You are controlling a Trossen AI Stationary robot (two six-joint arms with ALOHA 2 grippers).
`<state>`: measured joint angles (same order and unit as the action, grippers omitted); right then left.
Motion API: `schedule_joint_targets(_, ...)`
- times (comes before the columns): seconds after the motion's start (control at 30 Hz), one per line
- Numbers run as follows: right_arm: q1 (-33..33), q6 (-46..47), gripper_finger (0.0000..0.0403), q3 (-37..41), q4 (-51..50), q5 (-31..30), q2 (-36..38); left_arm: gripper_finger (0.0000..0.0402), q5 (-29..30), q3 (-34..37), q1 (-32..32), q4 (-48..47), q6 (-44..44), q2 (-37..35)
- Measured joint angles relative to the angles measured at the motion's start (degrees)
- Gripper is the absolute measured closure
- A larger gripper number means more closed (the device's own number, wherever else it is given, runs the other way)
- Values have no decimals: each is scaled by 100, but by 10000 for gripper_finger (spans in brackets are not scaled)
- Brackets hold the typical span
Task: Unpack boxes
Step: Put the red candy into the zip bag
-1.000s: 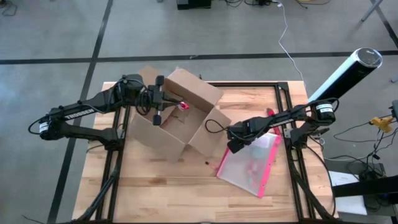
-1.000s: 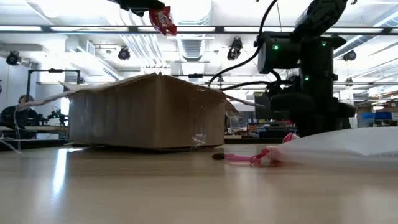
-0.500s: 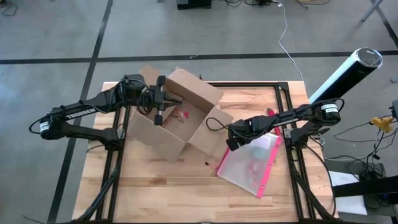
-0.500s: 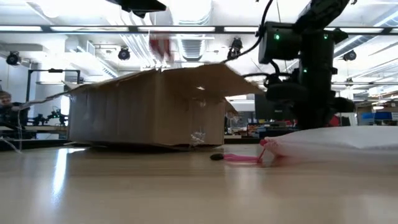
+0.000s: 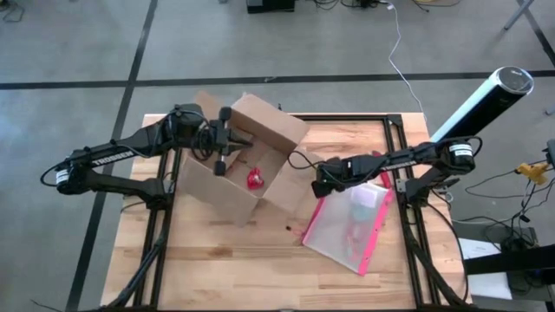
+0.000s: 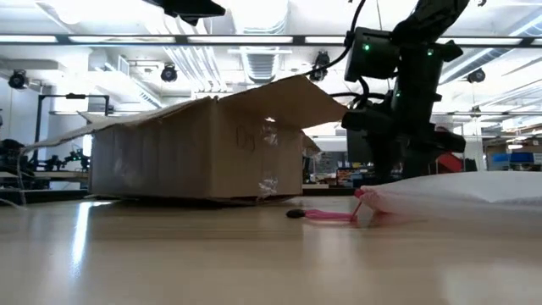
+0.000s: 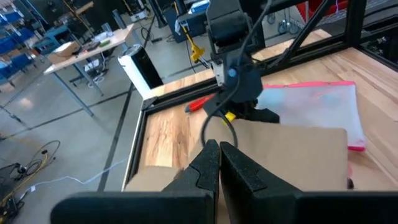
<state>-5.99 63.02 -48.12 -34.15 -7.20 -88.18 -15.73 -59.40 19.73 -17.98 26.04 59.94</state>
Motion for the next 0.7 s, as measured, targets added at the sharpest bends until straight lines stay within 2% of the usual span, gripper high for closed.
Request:
schedule_joint_targets(0.17, -264, 173, 104, -2, -10, -325, -2, 402, 1, 0, 4, -30, 2, 0)
schedule_joint_targets(0.3, -521, 170, 77, -2, 9, -327, -75, 402, 2, 0, 17, -30, 2, 0)
schedule_joint_targets(0.5, -668, 44, 87, -2, 21, -30, -394, 402, 3, 0, 35, -30, 26, 0)
schedule_joint_targets(0.7, -670, -92, 136, -4, 49, 168, -557, 402, 7, 0, 37, -34, 28, -2)
